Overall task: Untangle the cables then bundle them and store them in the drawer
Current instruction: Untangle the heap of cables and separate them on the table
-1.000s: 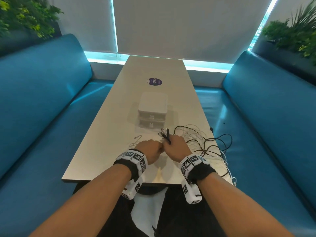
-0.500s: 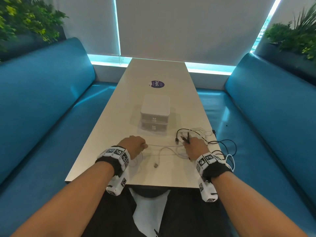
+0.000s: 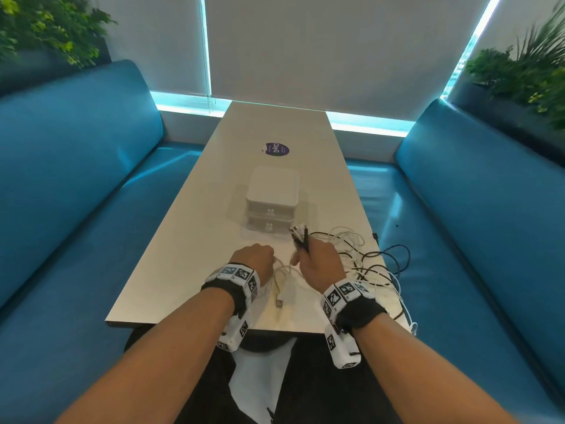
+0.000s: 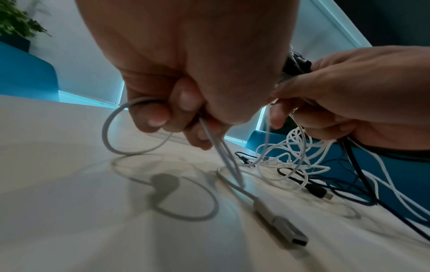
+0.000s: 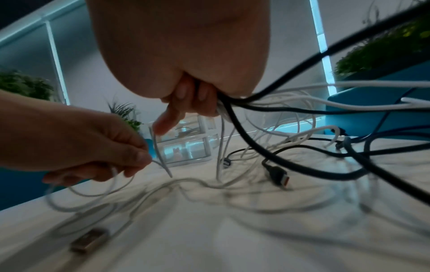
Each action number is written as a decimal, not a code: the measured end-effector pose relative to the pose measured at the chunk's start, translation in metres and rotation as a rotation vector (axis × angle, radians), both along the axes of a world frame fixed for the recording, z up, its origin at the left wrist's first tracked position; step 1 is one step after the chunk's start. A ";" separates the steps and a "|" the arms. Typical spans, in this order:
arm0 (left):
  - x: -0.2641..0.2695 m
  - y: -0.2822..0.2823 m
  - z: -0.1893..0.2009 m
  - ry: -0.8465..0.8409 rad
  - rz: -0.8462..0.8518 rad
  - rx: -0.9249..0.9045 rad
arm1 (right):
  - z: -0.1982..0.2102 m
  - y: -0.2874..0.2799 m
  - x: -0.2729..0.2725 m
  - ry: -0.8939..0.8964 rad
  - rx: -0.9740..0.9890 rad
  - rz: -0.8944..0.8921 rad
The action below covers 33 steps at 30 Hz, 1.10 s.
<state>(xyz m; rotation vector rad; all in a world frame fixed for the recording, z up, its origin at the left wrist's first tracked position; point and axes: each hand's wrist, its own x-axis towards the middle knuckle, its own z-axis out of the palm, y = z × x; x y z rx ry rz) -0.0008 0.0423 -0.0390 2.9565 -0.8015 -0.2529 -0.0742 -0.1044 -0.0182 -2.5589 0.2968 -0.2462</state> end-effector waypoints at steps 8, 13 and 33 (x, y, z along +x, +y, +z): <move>-0.003 0.001 -0.003 0.227 0.027 -0.290 | -0.009 0.005 0.008 0.142 -0.065 0.082; 0.001 0.006 -0.006 0.294 -0.102 -0.489 | -0.006 0.001 0.012 0.206 0.073 0.066; 0.006 0.009 0.015 0.121 0.113 -0.493 | 0.002 -0.006 0.004 0.100 -0.086 0.071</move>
